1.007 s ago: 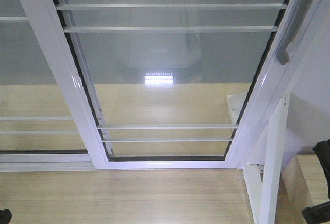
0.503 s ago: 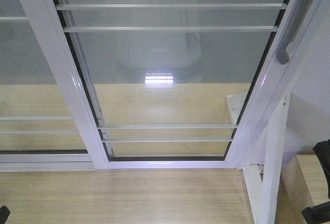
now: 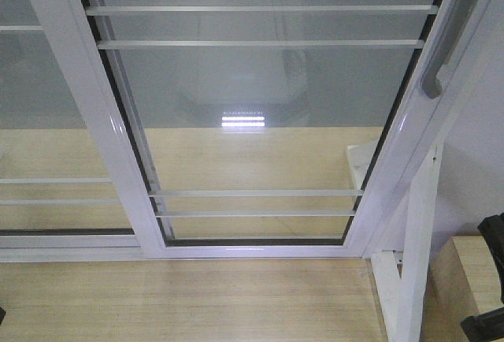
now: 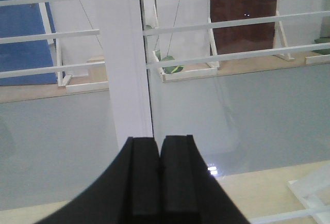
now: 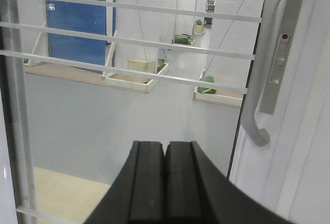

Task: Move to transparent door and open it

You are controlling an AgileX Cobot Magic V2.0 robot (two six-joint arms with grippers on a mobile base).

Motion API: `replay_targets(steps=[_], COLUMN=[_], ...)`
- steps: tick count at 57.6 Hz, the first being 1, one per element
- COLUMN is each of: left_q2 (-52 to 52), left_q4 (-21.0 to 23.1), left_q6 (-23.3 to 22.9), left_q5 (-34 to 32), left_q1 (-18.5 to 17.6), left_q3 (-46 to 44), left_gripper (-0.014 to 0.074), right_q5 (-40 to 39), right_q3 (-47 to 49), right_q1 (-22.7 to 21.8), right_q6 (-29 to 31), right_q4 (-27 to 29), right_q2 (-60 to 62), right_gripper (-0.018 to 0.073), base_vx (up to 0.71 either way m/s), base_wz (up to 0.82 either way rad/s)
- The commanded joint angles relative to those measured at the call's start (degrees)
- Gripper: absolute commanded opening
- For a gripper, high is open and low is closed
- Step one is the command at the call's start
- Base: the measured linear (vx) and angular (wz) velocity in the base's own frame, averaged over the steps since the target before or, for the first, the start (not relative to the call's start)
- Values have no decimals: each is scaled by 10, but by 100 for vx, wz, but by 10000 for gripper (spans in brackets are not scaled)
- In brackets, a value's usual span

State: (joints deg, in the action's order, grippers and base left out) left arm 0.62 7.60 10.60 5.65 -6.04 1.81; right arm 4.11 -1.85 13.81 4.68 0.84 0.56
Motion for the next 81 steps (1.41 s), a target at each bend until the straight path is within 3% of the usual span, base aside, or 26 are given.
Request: replay_targets(steps=[1,69,81], left_q2=[3,3,-1], left_q4=[2,3,17], left_q6=[0,-11,-28], left_q5=[-53,-90,-94], left_q1=[-3,-3,-3], left_q3=[8,1,-34], left_gripper=[3,3,3], right_q5=[-48,-76,-51], right_q3=[0,2,74], right_q1=[0,0,0], right_q6=[2,2,6], right_q4=[-2,-3,-3], right_q2=[-4,-4,-18], right_gripper=[-6,-6,-6], base_vx=[0,0,0], base_wz=[0,0,0])
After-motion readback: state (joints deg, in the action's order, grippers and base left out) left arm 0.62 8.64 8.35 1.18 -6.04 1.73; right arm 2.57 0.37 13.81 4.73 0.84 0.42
